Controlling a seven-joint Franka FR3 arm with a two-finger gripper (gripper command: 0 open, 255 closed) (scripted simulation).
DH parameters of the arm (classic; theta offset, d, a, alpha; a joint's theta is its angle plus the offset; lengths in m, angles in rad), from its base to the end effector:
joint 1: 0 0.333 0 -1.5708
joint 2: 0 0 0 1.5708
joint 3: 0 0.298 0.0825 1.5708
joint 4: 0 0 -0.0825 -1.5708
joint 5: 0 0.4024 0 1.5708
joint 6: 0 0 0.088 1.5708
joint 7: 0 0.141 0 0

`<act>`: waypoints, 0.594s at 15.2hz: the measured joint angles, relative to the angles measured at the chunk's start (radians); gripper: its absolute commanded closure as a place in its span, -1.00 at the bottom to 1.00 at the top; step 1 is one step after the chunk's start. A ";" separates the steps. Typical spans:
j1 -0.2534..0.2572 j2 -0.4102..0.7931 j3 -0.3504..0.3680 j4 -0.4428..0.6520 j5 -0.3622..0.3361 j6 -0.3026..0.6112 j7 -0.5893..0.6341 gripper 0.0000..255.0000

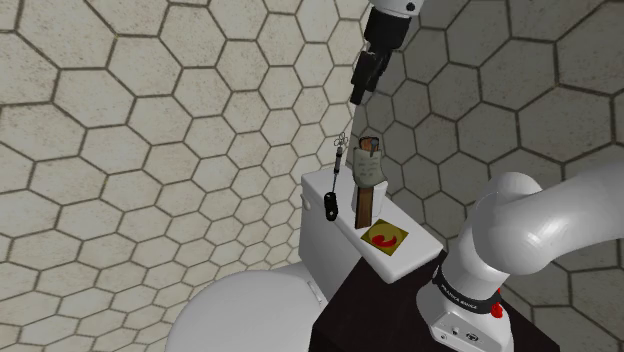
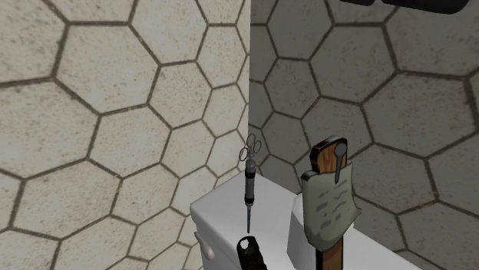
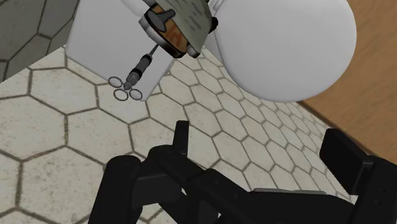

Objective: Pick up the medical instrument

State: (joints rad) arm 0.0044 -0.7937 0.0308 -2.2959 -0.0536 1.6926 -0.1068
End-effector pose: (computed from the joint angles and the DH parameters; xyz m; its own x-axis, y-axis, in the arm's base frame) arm 0.3542 0.0079 0.5891 0.9734 0.1422 0.1795 0.1268 -0.9874 0.0950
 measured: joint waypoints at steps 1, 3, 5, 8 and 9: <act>0.000 0.000 0.000 0.000 0.000 0.000 0.000 -1.00; -0.012 0.005 -0.007 -0.031 -0.002 0.045 0.014 -1.00; -0.033 0.019 -0.026 -0.077 -0.010 0.120 0.027 -1.00; -0.062 0.036 -0.046 -0.151 -0.016 0.237 0.061 -1.00; -0.073 0.045 -0.053 -0.174 -0.018 0.278 0.072 -1.00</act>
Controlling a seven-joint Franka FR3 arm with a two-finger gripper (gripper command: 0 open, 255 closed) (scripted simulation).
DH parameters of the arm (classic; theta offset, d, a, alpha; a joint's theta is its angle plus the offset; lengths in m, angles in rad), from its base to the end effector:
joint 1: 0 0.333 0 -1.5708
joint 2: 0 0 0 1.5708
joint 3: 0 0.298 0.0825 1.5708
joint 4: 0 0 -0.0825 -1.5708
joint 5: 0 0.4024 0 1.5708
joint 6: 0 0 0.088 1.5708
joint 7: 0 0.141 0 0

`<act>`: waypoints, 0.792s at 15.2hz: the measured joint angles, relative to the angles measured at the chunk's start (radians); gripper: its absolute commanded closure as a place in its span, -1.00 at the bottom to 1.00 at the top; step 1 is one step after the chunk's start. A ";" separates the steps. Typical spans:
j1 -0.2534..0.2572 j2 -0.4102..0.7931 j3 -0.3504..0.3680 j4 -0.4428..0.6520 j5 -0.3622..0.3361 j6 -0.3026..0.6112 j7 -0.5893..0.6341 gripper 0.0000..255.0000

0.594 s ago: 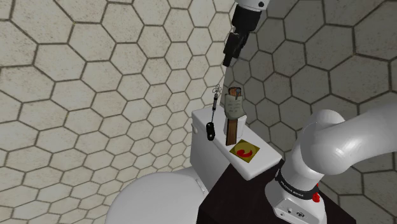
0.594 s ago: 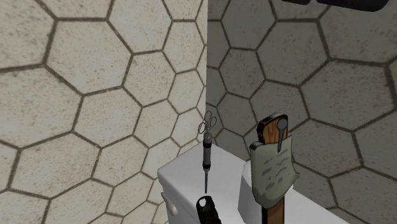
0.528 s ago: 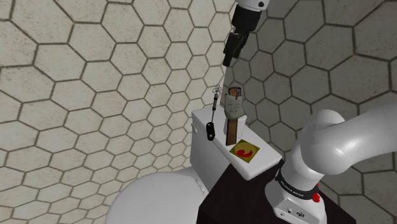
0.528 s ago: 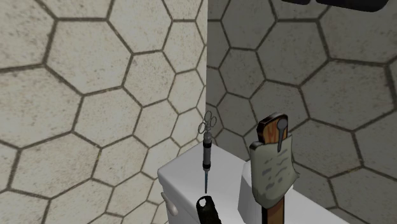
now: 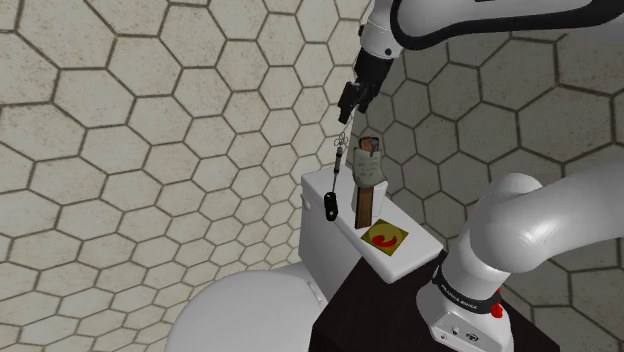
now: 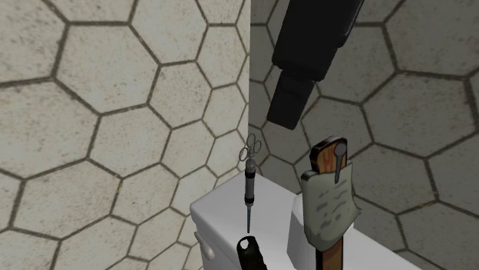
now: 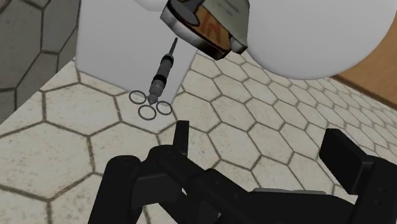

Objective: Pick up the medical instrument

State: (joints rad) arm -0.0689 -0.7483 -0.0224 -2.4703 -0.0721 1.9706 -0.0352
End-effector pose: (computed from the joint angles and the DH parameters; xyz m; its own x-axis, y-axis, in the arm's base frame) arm 0.3858 -0.0427 0.5135 0.9697 -0.0233 0.2432 -0.0401 -0.9971 0.0646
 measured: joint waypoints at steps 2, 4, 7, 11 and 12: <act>-0.020 0.021 -0.011 -0.038 -0.003 0.076 0.024 -1.00; -0.043 0.060 -0.030 -0.070 -0.008 0.164 0.040 -1.00; -0.074 0.122 -0.055 -0.105 -0.013 0.286 0.068 -1.00; -0.116 0.212 -0.093 -0.162 -0.015 0.468 0.098 -1.00; -0.123 0.250 -0.100 -0.161 -0.013 0.512 0.109 -1.00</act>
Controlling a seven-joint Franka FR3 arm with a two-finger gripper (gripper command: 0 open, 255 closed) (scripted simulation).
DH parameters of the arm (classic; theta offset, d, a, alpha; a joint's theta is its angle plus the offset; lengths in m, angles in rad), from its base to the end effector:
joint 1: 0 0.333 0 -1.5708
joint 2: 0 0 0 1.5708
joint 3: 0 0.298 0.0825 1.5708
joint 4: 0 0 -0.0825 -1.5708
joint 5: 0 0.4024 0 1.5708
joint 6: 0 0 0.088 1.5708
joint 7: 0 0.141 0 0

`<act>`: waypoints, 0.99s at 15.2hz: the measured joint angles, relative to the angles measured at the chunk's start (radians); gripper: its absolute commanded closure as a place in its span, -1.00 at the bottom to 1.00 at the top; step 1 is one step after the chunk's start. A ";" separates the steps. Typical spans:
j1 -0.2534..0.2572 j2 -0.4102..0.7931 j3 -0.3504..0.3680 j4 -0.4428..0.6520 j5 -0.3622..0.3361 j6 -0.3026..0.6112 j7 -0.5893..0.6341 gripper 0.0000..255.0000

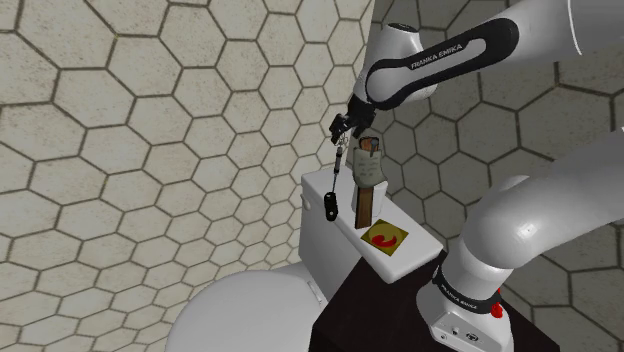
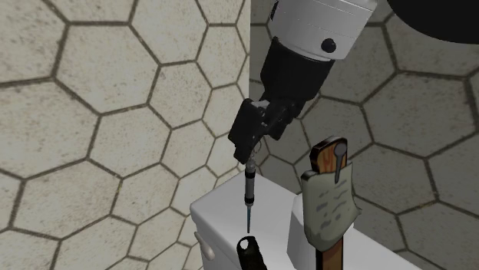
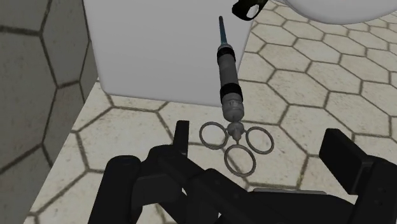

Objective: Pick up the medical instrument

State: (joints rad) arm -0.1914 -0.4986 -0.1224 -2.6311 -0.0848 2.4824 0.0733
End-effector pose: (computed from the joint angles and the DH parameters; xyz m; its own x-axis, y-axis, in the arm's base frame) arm 0.4246 -0.1356 0.3859 0.8904 -0.3018 0.3408 -0.3170 -0.9484 -0.0118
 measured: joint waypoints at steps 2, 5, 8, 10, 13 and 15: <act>-0.006 0.031 -0.007 -0.004 0.002 0.043 0.007 -1.00; -0.008 0.060 -0.011 -0.025 0.002 0.096 0.009 -1.00; -0.007 0.092 -0.015 -0.049 0.002 0.152 0.009 -1.00; -0.008 0.100 -0.016 -0.057 0.002 0.168 0.008 1.00; -0.008 0.101 -0.017 -0.060 0.001 0.174 0.008 1.00; -0.008 0.101 -0.017 -0.061 0.001 0.174 0.008 1.00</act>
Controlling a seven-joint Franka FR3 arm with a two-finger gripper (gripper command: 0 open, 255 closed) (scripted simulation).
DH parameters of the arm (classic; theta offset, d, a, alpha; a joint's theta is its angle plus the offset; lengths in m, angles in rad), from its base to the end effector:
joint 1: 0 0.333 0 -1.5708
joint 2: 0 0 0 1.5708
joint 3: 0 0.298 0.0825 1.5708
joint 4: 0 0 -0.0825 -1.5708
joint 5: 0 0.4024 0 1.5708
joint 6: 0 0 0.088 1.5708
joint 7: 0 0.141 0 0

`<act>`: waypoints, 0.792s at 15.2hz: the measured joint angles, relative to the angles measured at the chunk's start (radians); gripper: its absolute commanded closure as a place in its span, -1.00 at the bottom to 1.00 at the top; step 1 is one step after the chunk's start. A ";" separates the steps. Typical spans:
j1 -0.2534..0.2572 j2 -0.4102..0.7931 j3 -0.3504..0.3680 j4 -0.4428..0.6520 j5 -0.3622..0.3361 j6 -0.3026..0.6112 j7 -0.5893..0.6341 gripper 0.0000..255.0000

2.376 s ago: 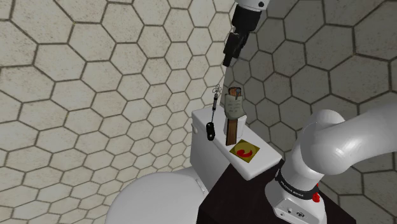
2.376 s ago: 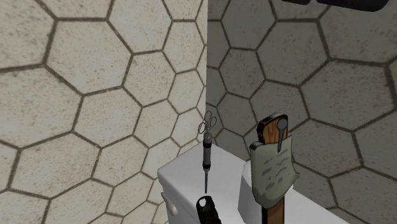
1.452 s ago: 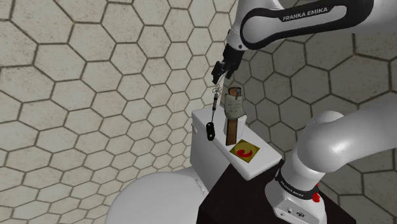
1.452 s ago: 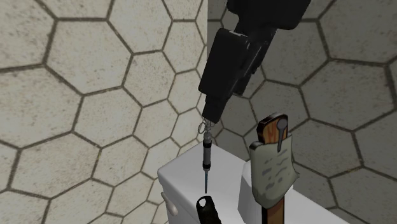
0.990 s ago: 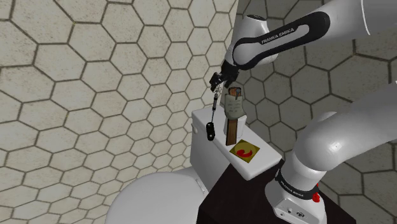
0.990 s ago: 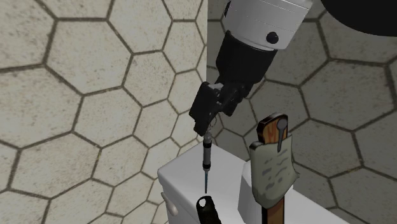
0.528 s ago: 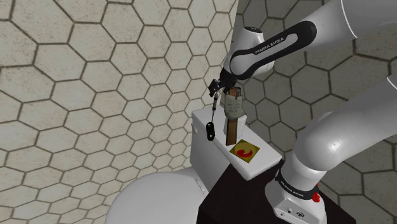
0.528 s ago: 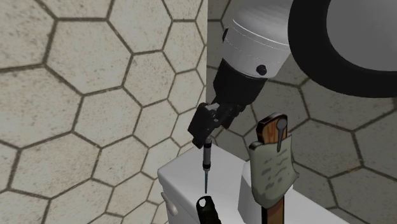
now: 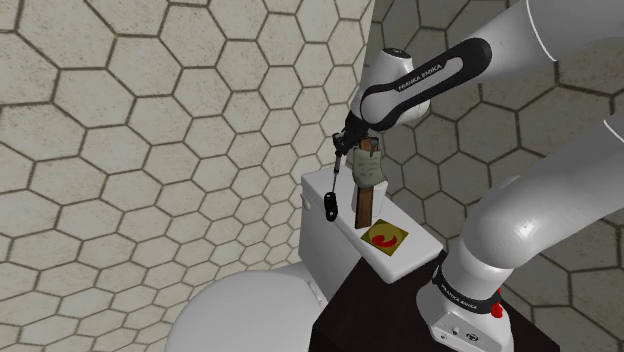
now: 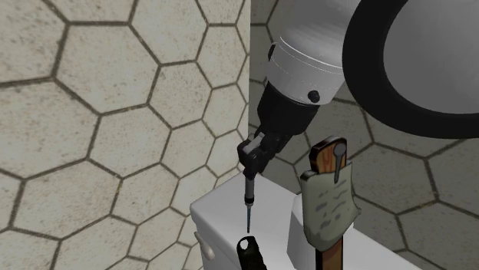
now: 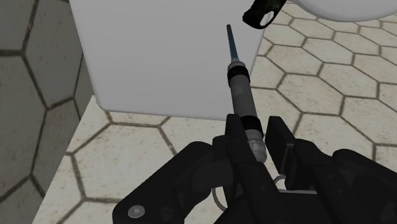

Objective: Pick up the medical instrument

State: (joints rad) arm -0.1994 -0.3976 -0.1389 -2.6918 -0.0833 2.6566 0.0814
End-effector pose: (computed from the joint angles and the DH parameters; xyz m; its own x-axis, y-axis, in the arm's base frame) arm 0.4256 -0.1436 0.3330 0.8773 -0.3262 0.3520 -0.3414 -0.9397 -0.0200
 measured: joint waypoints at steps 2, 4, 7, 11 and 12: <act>0.000 0.000 0.000 0.000 0.000 0.000 0.000 1.00; 0.000 0.000 0.000 0.000 0.000 0.000 0.000 1.00; 0.000 -0.012 0.001 0.010 0.000 -0.022 -0.001 1.00; 0.000 -0.044 0.005 0.038 0.001 -0.081 0.001 1.00; 0.000 -0.052 0.005 0.047 0.001 -0.099 0.000 1.00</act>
State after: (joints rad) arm -0.1998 -0.4492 -0.1339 -2.6448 -0.0823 2.5579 0.0814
